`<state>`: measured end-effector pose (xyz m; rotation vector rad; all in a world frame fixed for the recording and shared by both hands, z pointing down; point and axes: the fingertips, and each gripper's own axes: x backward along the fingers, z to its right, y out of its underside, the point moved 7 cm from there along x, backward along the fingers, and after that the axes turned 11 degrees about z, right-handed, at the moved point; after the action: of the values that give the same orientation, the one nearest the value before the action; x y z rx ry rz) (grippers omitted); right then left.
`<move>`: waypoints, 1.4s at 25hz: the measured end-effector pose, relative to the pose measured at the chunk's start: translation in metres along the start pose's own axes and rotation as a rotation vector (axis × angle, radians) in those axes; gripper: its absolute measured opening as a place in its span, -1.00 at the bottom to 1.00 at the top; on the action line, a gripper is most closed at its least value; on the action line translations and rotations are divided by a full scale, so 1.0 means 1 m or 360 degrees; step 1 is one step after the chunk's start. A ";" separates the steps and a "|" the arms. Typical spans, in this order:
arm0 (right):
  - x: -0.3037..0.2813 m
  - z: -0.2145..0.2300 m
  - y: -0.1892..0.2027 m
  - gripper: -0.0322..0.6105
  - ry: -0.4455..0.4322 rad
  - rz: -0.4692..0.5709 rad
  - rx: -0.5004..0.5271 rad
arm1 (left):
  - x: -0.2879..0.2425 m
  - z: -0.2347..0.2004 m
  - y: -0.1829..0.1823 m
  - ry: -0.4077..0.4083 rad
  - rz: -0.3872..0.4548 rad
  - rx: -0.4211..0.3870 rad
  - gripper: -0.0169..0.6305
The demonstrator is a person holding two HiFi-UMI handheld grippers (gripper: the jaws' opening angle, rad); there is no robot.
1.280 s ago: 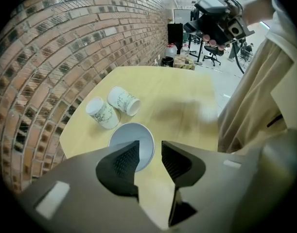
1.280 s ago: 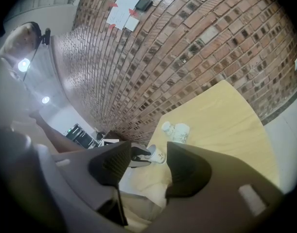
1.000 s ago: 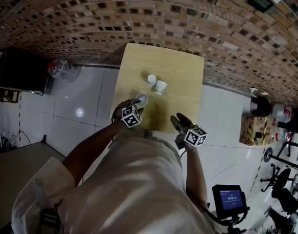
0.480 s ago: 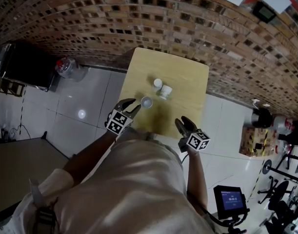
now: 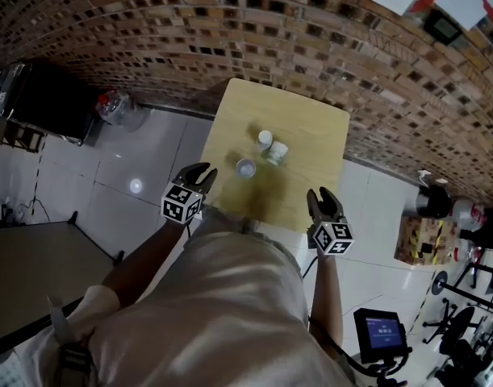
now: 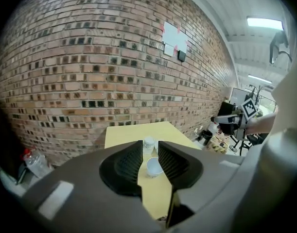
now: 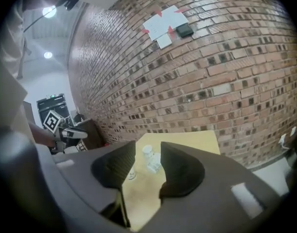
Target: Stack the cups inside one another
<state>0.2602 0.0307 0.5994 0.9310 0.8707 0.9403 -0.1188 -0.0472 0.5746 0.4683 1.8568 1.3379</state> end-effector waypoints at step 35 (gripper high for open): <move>-0.018 0.008 0.021 -0.43 0.0066 -0.0079 -0.0038 | -0.082 0.001 0.007 0.0293 -0.0292 -0.0176 -0.30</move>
<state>0.2553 0.0178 0.6247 0.8685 0.9119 0.9280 -0.0678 -0.0992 0.6118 0.1172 1.9101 1.3867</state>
